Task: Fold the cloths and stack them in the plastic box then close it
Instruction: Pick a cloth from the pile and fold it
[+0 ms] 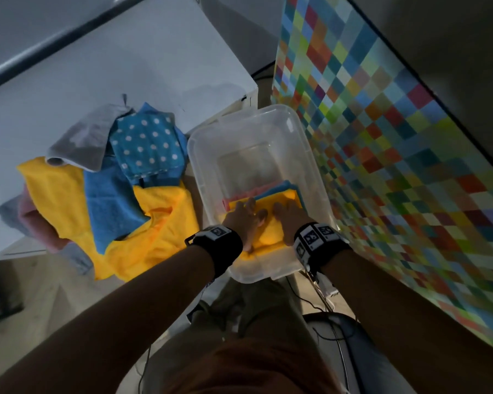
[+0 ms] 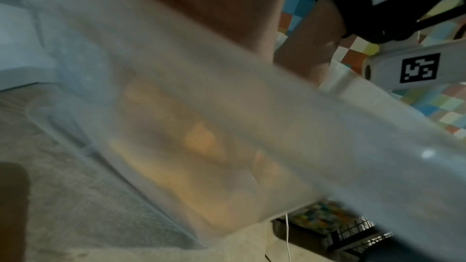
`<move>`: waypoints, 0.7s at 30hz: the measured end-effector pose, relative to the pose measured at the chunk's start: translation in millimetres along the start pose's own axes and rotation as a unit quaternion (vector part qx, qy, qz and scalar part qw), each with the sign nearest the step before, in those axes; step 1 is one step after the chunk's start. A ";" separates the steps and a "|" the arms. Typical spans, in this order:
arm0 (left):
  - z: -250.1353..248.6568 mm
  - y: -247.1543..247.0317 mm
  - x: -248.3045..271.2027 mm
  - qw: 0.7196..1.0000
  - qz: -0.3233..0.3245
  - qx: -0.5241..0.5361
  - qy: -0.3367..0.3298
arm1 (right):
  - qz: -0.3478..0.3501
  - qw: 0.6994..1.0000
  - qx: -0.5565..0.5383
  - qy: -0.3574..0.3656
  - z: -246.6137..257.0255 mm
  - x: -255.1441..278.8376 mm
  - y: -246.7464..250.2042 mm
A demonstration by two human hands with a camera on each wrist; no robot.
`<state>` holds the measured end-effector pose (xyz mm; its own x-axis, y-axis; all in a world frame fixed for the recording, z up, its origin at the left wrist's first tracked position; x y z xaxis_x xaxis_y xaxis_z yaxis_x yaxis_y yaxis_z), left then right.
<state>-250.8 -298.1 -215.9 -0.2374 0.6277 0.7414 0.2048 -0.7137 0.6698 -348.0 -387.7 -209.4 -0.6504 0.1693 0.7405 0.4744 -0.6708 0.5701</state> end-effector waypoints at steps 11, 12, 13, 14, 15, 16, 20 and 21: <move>2.9 14.5 10.8 0.999 -0.001 0.041 0.026 | 0.001 1.000 -0.020 0.010 1.7 0.3 5.0; 8.9 22.2 16.8 0.998 -0.011 0.062 0.015 | 0.000 1.000 -0.019 0.012 3.5 3.9 11.8; 17.4 29.2 22.7 0.996 -0.030 0.089 0.002 | -0.005 1.000 -0.014 0.015 7.3 7.7 19.2; 27.4 35.7 31.7 0.991 -0.055 0.119 -0.013 | -0.017 1.000 -0.010 0.022 14.4 12.2 27.5; 39.5 40.6 43.1 0.983 -0.090 0.159 -0.021 | -0.040 0.999 -0.006 0.034 24.8 16.5 35.5; 48.9 45.6 52.6 0.969 -0.130 0.208 -0.027 | -0.063 0.997 -0.009 0.044 34.8 22.0 44.5; 97.9 37.9 93.3 0.898 -0.245 0.364 -0.018 | -0.176 0.978 -0.073 0.087 91.4 32.0 68.5; 112.6 28.5 99.8 0.896 -0.249 0.367 -0.008 | -0.197 0.969 -0.101 0.108 106.8 30.5 69.9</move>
<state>-161.8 -220.8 -118.1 -0.4598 0.8202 0.3404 0.6485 0.0484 0.7597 -271.3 -352.4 -109.0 -0.8766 0.3008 0.3756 0.0528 -0.7157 0.6964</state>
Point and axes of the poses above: each hand's wrist, its own x-axis away from the middle knuckle, its own y-axis out of the back of the hand, z = x × y, the point moved 3 cm from there along -x, towards the middle knuckle, and after that the axes turned 11 degrees about y, right-handed, at the moved point
